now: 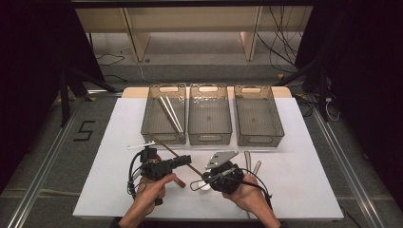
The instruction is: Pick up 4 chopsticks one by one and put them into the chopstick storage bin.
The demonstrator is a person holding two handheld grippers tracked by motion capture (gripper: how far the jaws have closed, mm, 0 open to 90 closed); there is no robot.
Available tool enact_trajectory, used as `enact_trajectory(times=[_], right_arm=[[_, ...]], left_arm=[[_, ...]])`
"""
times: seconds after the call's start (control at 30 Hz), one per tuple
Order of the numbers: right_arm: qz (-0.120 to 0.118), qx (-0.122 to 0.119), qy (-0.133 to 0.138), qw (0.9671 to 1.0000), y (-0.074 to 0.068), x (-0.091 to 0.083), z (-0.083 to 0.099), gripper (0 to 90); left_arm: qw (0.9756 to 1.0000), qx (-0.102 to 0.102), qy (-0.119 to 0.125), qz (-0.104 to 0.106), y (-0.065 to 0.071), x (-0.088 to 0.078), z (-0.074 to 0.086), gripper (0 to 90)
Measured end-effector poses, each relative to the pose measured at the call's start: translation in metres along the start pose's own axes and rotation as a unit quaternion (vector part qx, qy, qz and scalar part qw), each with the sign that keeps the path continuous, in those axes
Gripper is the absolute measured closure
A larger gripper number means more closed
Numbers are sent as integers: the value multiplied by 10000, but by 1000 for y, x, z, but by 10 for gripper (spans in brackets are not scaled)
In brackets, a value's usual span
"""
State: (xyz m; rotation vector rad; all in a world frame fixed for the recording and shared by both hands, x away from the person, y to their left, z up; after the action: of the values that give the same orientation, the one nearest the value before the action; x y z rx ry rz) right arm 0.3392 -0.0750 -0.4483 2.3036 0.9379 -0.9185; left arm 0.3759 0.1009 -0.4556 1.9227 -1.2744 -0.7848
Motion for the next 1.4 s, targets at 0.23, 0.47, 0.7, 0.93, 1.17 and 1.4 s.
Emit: enact_trajectory(times=[0.23,0.47,0.7,0.93,1.17,1.4], right_arm=[[-11,15,71,10000,1,0,0,848],[-19,17,104,9999,1,0,0,848],[-41,29,143,9999,0,1,0,847],[-76,51,124,9999,-1,3,1,843],[-90,140,146,9998,1,2,0,780],[-70,359,188,9992,8,-2,1,590]], left_arm=[[10000,-23,46,74,0,-1,-1,716],[9998,-87,75,181,0,-2,-2,781],[9986,-277,141,437,-1,-3,-3,815],[9983,-240,114,516,2,-3,-3,835],[9986,-115,100,499,4,-5,-5,838],[9991,-37,159,388,0,-11,-10,838]])
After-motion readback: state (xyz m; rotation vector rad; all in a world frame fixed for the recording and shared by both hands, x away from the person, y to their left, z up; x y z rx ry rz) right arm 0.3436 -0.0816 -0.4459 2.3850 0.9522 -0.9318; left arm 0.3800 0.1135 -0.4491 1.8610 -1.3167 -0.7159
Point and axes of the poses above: each handheld gripper's, and its own axes: x roughly forward along the jaws, z roughly out of its underside, y roughly to its right, the point moved 5 cm from there along x, roughly forward along the jaws, and after that the axes turned 14 degrees about z, right-handed, at the moved point
